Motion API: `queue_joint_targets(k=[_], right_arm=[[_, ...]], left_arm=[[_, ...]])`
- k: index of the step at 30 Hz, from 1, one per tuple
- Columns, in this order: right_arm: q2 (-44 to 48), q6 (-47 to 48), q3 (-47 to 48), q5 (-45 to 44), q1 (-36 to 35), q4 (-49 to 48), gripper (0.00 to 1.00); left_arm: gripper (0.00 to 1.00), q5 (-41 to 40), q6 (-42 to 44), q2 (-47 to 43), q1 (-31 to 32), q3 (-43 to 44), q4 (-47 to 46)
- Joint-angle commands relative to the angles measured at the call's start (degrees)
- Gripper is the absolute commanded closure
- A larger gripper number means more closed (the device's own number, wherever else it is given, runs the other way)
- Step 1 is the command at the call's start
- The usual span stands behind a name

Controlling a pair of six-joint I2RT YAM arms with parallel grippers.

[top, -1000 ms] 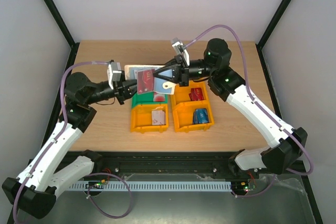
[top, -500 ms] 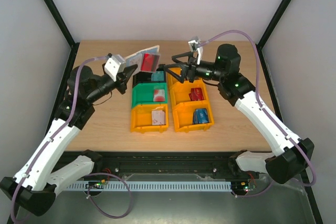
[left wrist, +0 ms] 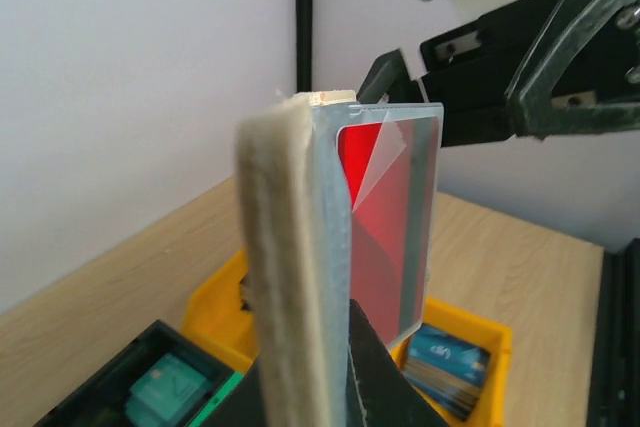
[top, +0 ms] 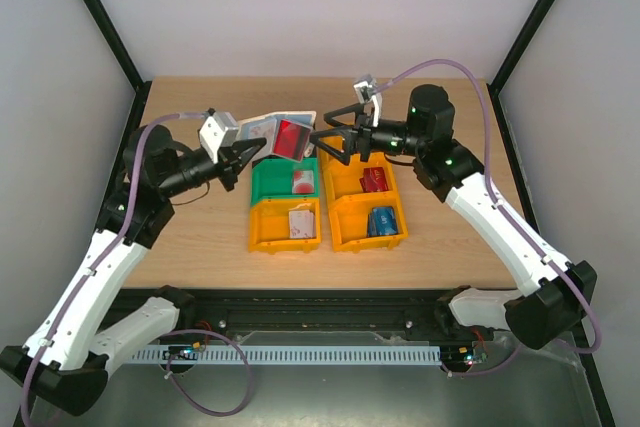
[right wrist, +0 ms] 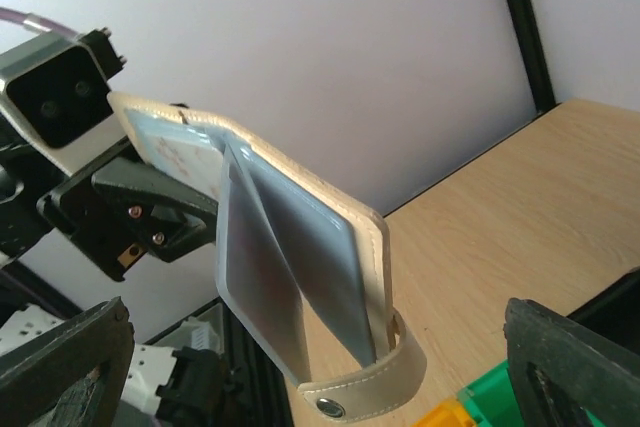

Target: Take the credit cards out of the card holder

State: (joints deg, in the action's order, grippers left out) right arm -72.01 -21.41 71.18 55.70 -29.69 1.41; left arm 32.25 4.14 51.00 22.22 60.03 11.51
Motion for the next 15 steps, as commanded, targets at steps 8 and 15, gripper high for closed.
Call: queue_joint_targets(k=[8,15], right_arm=[[-1.7,-2.3,1.2,7.1,-0.6,-4.1,0.01],[-2.3,-1.5,0.9,8.4,-0.8,-3.2,0.05]], left_arm=[[0.98,14.0,-9.0,-0.7,-1.4,0.9,-7.0],[0.98,18.3,-12.3,-1.3,-1.5,-0.4,-12.5]])
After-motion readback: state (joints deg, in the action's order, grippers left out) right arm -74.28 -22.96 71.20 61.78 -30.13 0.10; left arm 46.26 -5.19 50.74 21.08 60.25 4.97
